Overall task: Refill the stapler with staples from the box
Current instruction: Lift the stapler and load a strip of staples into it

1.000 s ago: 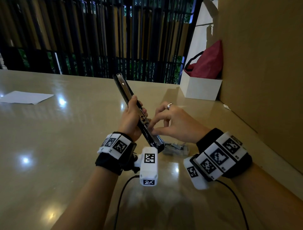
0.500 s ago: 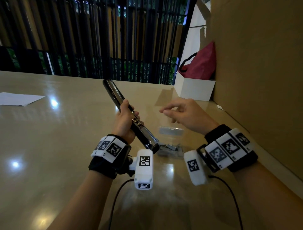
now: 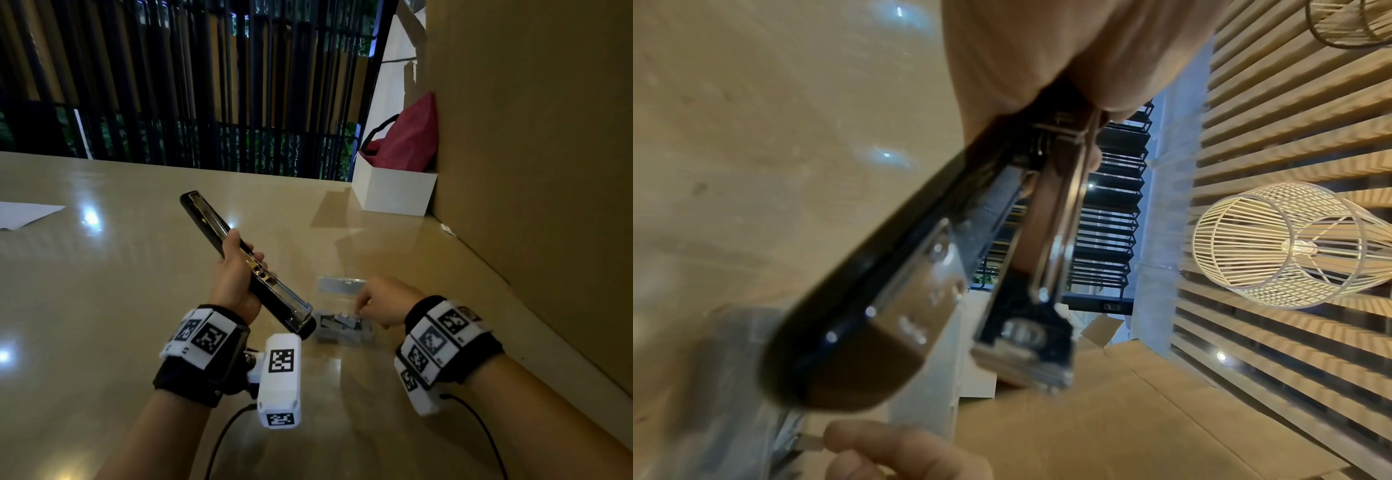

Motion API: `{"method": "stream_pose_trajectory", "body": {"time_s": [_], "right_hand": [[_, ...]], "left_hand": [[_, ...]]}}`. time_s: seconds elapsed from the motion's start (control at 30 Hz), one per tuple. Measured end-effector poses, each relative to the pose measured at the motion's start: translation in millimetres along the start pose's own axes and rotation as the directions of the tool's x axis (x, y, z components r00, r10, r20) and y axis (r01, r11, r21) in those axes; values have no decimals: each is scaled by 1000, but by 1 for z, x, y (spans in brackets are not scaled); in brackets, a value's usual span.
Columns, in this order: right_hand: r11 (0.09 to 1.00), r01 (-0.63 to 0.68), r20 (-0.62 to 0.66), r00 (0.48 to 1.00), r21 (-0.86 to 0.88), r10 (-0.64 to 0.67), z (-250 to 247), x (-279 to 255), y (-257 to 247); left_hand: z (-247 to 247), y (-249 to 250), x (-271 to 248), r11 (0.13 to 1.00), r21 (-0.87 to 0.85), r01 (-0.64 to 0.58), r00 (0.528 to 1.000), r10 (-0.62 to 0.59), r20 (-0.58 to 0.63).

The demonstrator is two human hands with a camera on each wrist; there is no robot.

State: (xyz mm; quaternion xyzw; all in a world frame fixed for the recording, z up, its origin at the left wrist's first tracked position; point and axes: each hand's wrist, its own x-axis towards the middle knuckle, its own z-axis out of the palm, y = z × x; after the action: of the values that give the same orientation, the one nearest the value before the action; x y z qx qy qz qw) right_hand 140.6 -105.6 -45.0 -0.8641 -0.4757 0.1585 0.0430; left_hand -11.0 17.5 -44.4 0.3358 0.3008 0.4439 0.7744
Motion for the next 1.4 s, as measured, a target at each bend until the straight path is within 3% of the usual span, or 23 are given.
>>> {"method": "stream_pose_trajectory", "body": {"time_s": [0.27,0.57,1.2,1.4], "right_hand": [[976,-28,-160,987,-216,-8,19,25,-11],[978,4,-49,999,-208,-15,13,25,-12],[949,72,-69,993,-305,-98,13,21,-8],[940,127,-4,991,-316,-136,12,22,-6]], "left_hand": [[-2,-2,5,1000,9,1,1000,0,-20],[-2,3,2,1000,8,-8,1000,9,-14],[2,3,0,1000,7,5,1000,-4,-8],[3,3,-1,1000,-5,13,1000,-13,3]]}}
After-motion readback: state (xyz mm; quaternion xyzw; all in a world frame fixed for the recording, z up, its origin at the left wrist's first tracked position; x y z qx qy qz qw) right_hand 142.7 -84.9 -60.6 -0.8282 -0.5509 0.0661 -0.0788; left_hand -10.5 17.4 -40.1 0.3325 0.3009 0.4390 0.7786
